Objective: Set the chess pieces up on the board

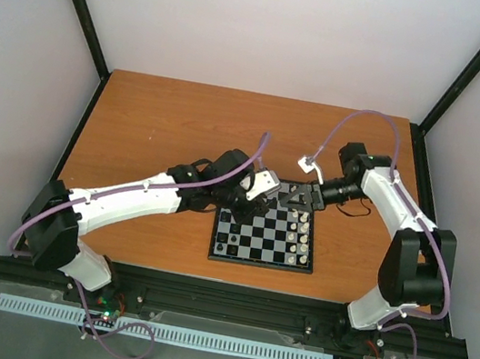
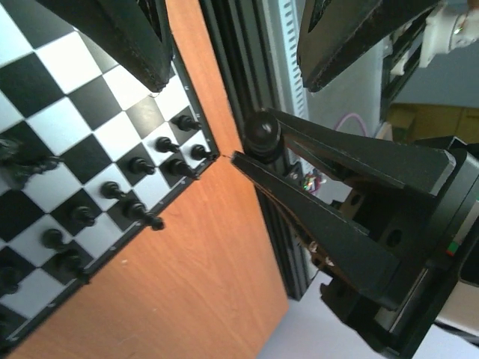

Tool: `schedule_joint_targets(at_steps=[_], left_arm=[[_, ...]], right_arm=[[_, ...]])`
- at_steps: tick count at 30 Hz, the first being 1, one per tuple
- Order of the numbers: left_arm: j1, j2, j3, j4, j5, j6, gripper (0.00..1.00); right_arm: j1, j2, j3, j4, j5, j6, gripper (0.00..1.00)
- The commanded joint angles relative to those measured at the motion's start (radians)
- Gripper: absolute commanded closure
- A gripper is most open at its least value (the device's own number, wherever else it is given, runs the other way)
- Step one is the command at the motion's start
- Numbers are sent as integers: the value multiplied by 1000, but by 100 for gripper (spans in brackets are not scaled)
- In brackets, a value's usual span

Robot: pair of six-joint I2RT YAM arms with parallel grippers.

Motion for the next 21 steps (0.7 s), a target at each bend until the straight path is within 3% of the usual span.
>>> schedule_joint_targets(at_steps=[1,13,21], left_arm=[[-15,-12,9,38,36,12,88],[-27,9,24,36,55,22,87],[-32,27,32,30,54,25,87]], right_arm=[[41,38,35,-67,-72,-56,53],[61,93,62,-88,-93,-76,63],[97,119,73,-111,-107,-102,84]])
